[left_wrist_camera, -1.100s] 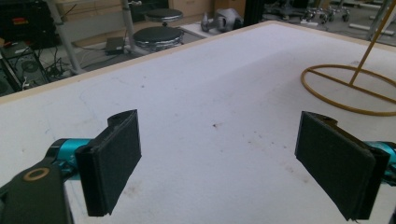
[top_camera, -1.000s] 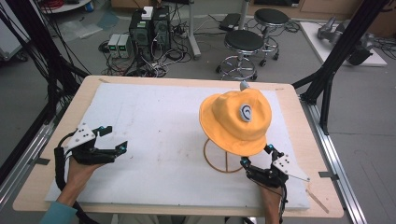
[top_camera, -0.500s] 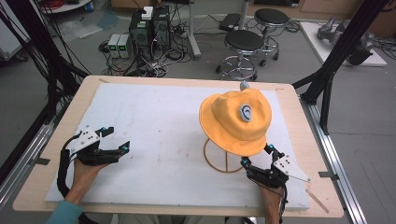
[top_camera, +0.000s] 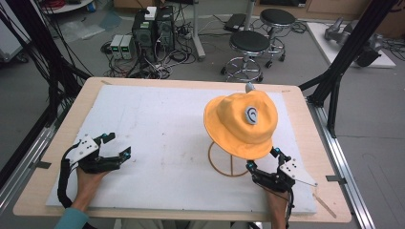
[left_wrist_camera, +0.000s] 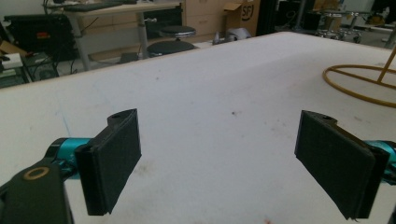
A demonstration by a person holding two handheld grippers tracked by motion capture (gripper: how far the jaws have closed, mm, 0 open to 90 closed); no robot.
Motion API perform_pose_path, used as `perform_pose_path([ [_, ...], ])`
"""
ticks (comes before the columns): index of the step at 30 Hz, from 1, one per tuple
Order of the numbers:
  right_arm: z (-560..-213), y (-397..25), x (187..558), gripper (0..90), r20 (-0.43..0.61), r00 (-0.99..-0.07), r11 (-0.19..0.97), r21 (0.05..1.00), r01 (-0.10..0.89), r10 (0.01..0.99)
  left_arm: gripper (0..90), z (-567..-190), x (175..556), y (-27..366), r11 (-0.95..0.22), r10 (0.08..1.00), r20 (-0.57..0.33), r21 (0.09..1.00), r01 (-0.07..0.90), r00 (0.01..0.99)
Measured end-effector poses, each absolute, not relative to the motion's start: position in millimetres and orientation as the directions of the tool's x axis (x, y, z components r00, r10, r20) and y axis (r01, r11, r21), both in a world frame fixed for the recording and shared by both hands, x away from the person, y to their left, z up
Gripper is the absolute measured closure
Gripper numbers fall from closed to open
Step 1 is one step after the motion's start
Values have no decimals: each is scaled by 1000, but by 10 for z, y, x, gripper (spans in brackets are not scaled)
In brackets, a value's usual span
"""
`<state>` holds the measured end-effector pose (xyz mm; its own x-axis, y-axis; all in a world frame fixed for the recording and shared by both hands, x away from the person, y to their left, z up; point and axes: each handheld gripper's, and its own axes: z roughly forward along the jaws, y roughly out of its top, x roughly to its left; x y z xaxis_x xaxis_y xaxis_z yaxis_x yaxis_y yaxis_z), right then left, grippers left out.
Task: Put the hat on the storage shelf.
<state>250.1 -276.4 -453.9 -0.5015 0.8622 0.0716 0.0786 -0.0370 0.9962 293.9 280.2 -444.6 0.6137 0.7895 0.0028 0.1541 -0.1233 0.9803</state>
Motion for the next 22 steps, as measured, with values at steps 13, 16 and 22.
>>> perform_pose_path([
  [13, -4540, -2758, 2505, 114, 62, -498, -30, 997, 72, 865, 147, -4506, 2852, 2882, -70, 819, 6, 993, 90, 574],
  [16, -4539, -2760, 2501, 115, 65, -499, -32, 997, 75, 864, 148, -4510, 2850, 2902, -52, 821, -9, 995, 91, 571],
  [22, -4540, -2760, 2502, 114, 65, -499, -32, 997, 74, 864, 150, -4511, 2848, 2899, -51, 822, -7, 995, 85, 570],
])
